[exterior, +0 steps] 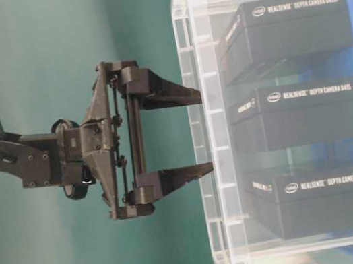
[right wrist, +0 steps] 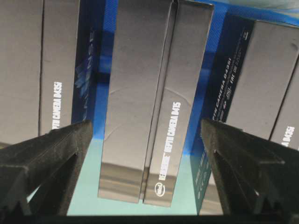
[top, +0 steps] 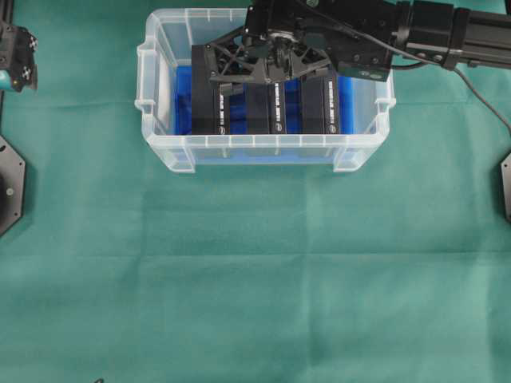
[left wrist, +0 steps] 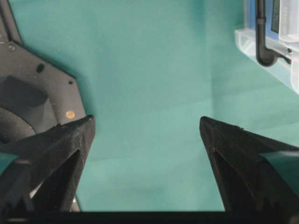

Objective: Take out the box from the case.
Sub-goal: 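Lower the open right gripper around the middle black RealSense box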

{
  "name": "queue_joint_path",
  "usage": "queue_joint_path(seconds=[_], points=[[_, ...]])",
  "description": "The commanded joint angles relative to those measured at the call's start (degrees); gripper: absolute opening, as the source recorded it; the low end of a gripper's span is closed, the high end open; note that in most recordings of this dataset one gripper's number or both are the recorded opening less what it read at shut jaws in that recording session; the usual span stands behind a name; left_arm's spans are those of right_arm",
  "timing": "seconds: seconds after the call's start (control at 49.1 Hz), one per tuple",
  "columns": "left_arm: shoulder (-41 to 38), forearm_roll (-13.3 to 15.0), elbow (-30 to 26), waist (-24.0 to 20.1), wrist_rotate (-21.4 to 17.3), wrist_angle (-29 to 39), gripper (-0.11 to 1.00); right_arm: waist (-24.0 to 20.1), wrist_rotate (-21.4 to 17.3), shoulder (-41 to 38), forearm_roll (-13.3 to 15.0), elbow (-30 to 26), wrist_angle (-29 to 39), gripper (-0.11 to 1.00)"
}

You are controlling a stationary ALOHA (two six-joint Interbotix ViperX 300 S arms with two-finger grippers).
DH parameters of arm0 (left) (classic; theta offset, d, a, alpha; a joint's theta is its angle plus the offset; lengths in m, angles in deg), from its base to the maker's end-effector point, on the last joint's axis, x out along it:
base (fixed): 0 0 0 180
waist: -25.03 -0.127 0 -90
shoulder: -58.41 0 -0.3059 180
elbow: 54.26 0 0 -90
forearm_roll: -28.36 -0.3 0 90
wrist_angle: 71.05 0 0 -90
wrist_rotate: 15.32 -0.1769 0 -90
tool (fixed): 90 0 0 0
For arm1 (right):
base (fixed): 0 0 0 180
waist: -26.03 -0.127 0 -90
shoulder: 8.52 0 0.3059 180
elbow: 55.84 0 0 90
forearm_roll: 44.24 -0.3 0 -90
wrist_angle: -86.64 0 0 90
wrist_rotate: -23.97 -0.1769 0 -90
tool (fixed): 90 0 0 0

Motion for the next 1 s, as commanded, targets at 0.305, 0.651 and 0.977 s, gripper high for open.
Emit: queue_joint_path(seconds=[0.305,0.651,0.977], points=[[0.09,-0.26,-0.88,-0.18,-0.09,-0.09,0.98,0.35,-0.09,1.05,-0.35,2.46,-3.78,0.95],[0.18,-0.26,-0.88,-0.18,-0.09,-0.09,0.98,0.7,0.0,0.0,-0.53,4.66,-7.21,0.95],[0.18,-0.26,-0.79,-0.18,-0.18,-0.09,0.98,1.41,0.18,-2.11,-1.14,5.8,-9.49,0.95]])
